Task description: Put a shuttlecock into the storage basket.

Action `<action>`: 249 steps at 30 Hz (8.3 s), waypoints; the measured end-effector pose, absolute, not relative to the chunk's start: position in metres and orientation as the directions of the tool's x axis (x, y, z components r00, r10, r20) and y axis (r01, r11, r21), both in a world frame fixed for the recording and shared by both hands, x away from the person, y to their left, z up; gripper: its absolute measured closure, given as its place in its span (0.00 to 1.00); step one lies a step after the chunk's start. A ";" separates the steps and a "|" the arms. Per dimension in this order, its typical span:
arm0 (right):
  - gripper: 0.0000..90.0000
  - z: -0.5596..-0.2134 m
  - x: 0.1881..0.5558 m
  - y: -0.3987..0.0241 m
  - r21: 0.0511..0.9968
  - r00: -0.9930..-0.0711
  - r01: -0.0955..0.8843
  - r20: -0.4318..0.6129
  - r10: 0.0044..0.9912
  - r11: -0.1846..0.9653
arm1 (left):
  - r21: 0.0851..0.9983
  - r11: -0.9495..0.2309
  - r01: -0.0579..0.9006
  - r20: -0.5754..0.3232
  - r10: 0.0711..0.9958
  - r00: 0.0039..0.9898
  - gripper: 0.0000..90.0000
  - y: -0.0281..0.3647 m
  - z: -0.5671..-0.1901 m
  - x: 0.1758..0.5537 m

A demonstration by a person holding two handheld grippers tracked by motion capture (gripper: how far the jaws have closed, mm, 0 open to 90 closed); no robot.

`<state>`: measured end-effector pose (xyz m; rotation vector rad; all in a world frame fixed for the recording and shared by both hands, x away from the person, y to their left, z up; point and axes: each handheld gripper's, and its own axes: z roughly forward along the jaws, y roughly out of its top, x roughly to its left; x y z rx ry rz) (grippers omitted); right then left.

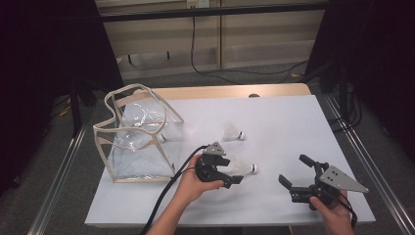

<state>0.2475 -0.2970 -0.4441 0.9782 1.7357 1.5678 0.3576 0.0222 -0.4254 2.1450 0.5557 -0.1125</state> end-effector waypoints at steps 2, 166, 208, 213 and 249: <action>0.01 -0.444 0.247 -0.297 0.991 -0.550 0.130 0.046 0.834 0.031 | 0.751 -0.505 0.426 -0.279 0.342 0.897 0.24 0.021 -0.426 0.358; 0.01 -0.443 0.244 -0.300 0.991 -0.552 0.131 0.041 0.833 0.038 | 0.645 -0.574 0.504 -0.343 0.372 0.863 0.99 0.048 -0.350 0.379; 0.01 -0.443 0.244 -0.300 0.991 -0.551 0.131 0.044 0.833 0.035 | 0.620 -0.568 0.541 -0.359 0.408 0.839 0.99 0.063 -0.304 0.397; 0.01 -0.443 0.244 -0.300 0.991 -0.552 0.128 0.042 0.833 0.035 | 0.617 -0.572 0.540 -0.356 0.410 0.840 0.99 0.063 -0.298 0.400; 0.01 -0.443 0.244 -0.300 0.991 -0.552 0.132 0.049 0.833 0.030 | 0.618 -0.569 0.543 -0.340 0.429 0.837 0.99 0.072 -0.264 0.413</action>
